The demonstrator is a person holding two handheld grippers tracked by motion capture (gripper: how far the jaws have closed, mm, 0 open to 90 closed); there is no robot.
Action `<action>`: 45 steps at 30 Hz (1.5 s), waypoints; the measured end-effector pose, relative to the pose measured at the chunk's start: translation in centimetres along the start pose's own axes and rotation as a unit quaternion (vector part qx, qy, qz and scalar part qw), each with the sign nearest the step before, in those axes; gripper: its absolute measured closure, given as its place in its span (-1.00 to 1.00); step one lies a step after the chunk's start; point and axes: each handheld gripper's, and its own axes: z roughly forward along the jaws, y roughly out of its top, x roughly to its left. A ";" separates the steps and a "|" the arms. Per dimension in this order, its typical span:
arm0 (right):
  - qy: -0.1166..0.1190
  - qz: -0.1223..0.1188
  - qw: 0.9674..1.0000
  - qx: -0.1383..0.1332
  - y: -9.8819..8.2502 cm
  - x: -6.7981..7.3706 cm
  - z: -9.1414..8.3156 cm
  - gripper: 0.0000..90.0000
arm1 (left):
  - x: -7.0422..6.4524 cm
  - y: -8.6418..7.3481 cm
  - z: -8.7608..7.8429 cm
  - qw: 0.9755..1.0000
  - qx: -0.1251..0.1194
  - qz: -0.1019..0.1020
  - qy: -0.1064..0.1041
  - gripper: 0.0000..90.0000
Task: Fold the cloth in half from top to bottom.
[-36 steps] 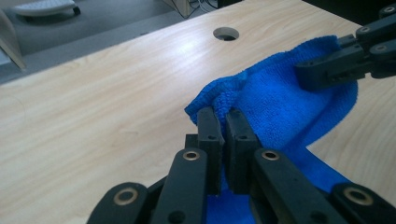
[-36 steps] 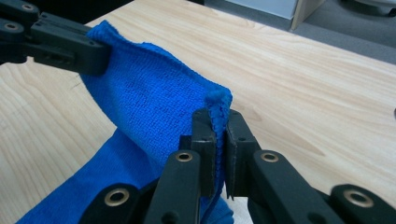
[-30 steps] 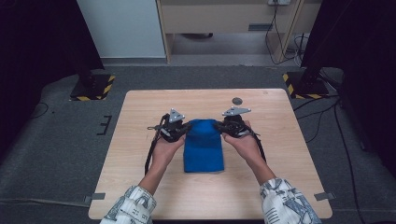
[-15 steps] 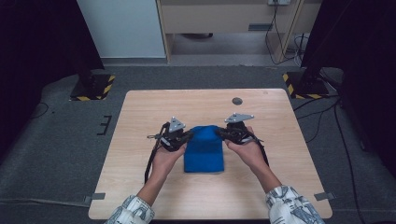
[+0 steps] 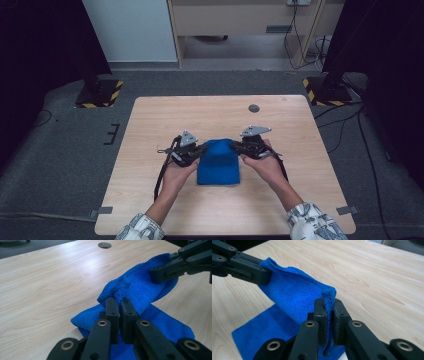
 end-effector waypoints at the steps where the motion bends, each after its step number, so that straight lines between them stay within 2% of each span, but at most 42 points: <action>1: 0.001 -0.001 1.000 -0.001 0.0 0.1 -0.1 0.86 | -0.1 -0.1 -0.1 1.000 0.000 0.001 -0.001 0.92; 7: 0.009 -0.007 1.000 0.007 -1.1 0.7 -0.4 0.81 | -0.4 -1.3 0.0 1.000 0.004 -0.005 -0.009 0.92; 11: 0.008 -0.019 1.000 0.016 -1.8 1.1 -0.3 0.79 | -0.7 -1.9 0.3 1.000 0.009 -0.005 -0.012 0.92; 19: 0.010 -0.020 1.000 0.022 -2.6 1.4 -0.3 0.75 | -1.2 -2.6 0.5 1.000 0.019 0.001 -0.017 0.91; 24: 0.013 -0.018 0.999 0.024 -3.1 1.5 -0.4 0.67 | -1.3 -2.8 0.3 0.999 0.017 -0.009 -0.027 0.88; 28: 0.016 -0.017 0.999 0.037 -3.7 1.6 -0.4 0.57 | -1.8 -3.7 0.4 0.999 0.031 0.003 -0.029 0.82; 30: 0.017 -0.016 0.999 0.037 -3.9 1.7 -0.5 0.55 | -1.9 -4.2 0.4 0.999 0.036 0.008 -0.024 0.77; 34: 0.024 -0.014 0.999 0.037 -4.3 2.1 -0.7 0.51 | -1.7 -4.6 0.0 0.999 0.035 0.004 -0.023 0.58; 38: 0.026 -0.022 0.999 0.038 -4.7 2.5 -0.9 0.51 | -1.7 -4.8 -0.8 0.999 0.025 -0.004 -0.026 0.26; 40: 0.029 -0.021 0.999 0.040 -4.9 2.5 -1.1 0.51 | -1.7 -4.8 -1.3 0.999 0.015 -0.016 -0.030 0.09; 42: 0.029 -0.020 0.999 0.041 -5.2 2.6 -1.1 0.52 | -1.6 -4.8 -1.7 0.999 0.006 -0.022 -0.038 -0.02; 45: 0.029 -0.023 0.998 0.041 -5.6 2.6 -1.2 0.53 | -1.6 -4.6 -2.3 0.999 -0.005 -0.023 -0.038 -0.08</action>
